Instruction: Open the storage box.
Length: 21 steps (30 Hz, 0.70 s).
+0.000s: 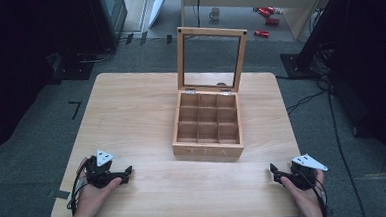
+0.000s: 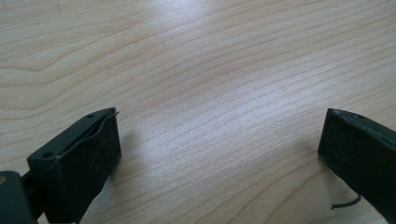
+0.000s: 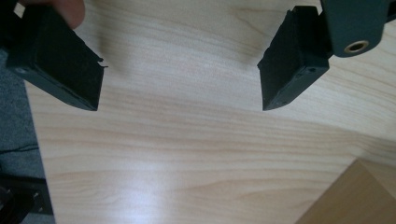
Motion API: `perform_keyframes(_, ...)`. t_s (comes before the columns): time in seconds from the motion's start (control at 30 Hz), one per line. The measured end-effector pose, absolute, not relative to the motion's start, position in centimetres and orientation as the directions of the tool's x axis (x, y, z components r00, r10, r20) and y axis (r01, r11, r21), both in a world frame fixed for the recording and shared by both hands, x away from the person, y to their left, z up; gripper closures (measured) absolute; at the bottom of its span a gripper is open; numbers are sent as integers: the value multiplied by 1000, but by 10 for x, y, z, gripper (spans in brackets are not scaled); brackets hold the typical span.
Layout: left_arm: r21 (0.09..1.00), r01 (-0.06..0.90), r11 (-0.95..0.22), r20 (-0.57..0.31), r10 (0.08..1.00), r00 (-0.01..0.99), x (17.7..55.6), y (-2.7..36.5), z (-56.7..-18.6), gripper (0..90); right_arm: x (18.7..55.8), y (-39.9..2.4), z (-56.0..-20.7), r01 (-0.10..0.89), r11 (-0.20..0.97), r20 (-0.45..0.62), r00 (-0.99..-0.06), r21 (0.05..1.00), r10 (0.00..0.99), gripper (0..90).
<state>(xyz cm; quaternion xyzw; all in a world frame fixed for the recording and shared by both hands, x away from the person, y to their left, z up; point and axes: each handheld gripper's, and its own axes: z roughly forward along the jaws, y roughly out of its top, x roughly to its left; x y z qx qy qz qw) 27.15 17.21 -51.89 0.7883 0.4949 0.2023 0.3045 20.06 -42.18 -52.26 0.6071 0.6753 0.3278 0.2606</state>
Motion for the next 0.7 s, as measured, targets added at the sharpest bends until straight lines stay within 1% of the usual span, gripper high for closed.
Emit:
perform_keyframes(0.2, 680, 657, -325, 18, 903, 428, 271, 172, -519, 0, 202, -417, -525, 662, 100, -14, -135, 742, 991, 132)
perform_keyframes(0.23, 680, 657, -325, 18, 903, 428, 272, 172, -519, 0, 202, -417, -525, 662, 102, -14, -137, 742, 990, 132)
perform_keyframes(0.33, 680, 657, -325, 17, 903, 429, 271, 172, -519, 0, 204, -421, -525, 677, 77, 31, -145, 732, 989, 129)
perform_keyframes(0.7, 680, 660, -321, 18, 906, 422, 273, 172, -519, 0, 205, -422, -525, 677, 80, 31, -150, 731, 988, 125)
